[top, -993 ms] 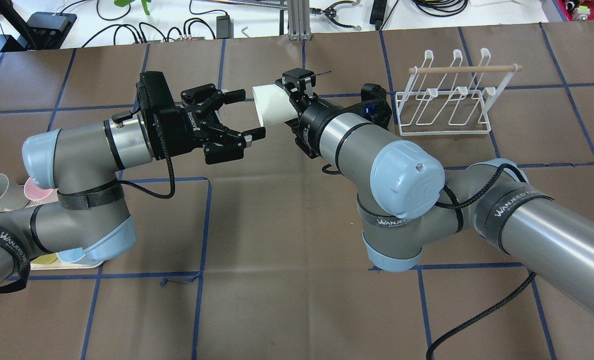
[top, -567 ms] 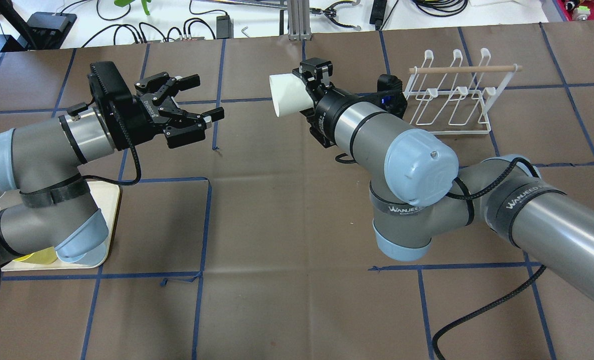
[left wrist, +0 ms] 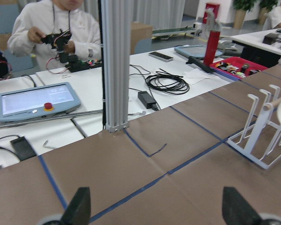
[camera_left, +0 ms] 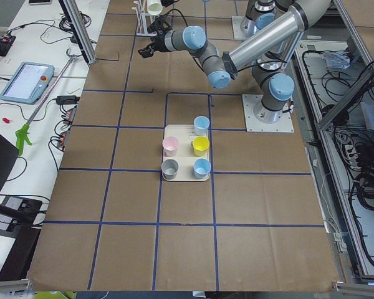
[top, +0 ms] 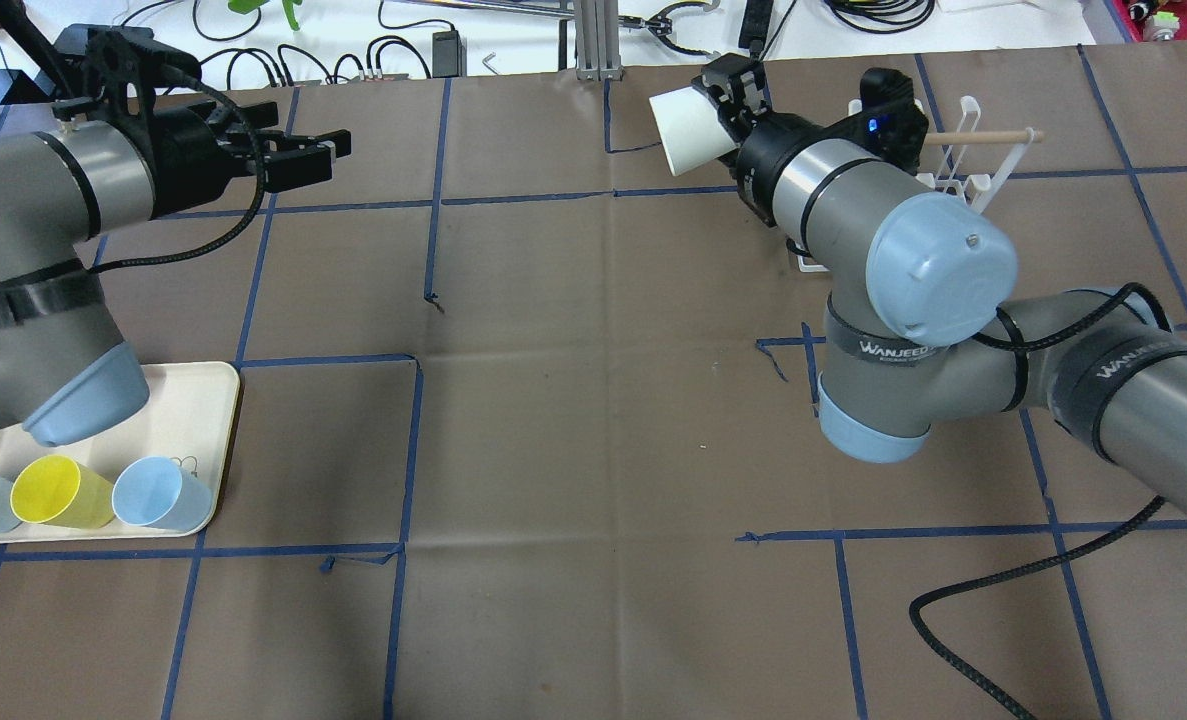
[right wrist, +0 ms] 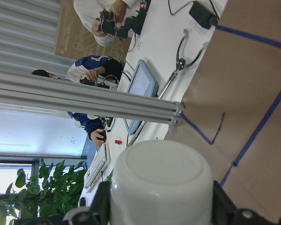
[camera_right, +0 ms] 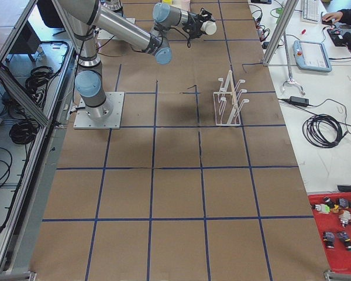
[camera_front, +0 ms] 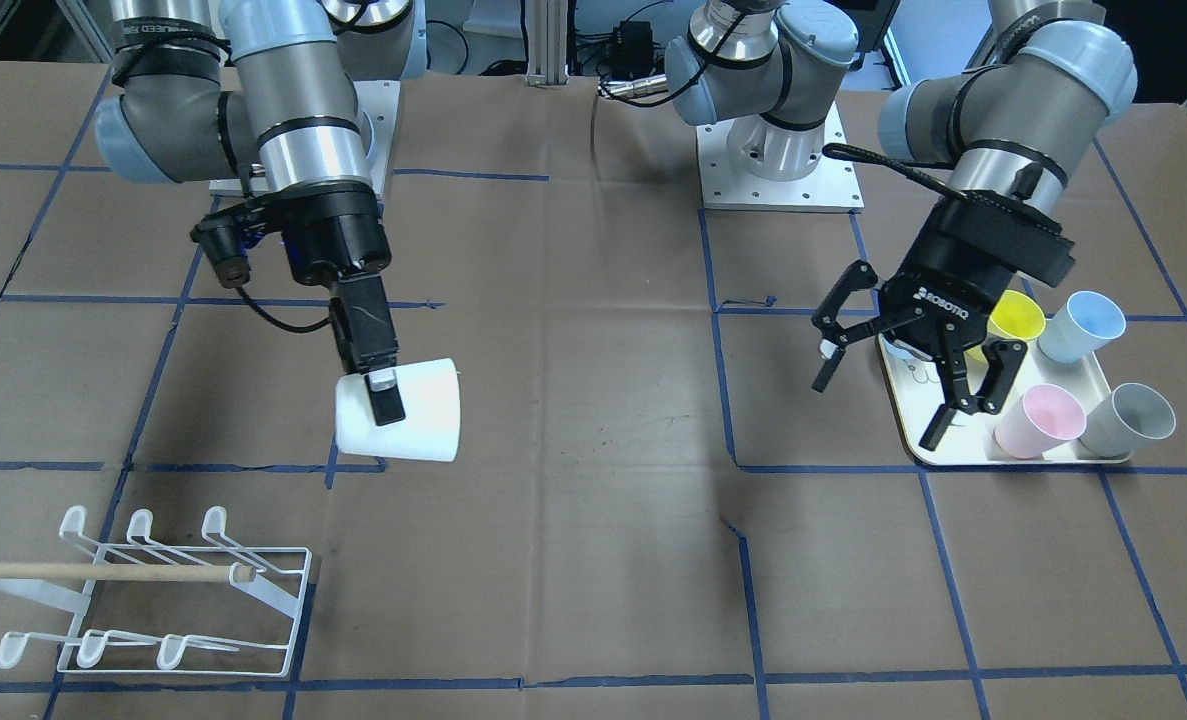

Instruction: Transfer IKEA cup to right arm and place on rack

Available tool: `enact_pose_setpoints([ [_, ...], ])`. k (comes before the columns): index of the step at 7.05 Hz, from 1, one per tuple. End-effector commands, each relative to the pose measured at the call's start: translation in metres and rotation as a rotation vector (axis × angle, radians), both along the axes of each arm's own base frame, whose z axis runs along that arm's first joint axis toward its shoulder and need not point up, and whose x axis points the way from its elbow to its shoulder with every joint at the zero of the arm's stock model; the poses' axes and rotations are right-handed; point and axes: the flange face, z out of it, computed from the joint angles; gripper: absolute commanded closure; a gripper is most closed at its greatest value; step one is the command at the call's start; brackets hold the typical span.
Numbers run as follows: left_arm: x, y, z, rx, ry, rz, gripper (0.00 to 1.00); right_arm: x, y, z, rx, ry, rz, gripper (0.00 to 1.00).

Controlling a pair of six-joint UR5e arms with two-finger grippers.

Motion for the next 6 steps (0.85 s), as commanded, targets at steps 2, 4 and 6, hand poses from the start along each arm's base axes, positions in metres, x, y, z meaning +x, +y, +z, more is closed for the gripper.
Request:
enact_pose_setpoints([
  [2,-0.006,-0.032,0.045,0.351,-0.14,0.226,0.01,-0.068,-0.044,0.008,-0.128,0.483,0.09,0.64],
  [4,-0.027,-0.025,0.037,0.514,-0.227,0.301,0.01,-0.101,-0.073,0.002,-0.176,0.817,0.199,0.64],
  [6,-0.057,-0.011,0.041,0.669,-0.228,0.409,0.01,-0.125,-0.102,-0.002,-0.195,0.988,0.246,0.66],
])
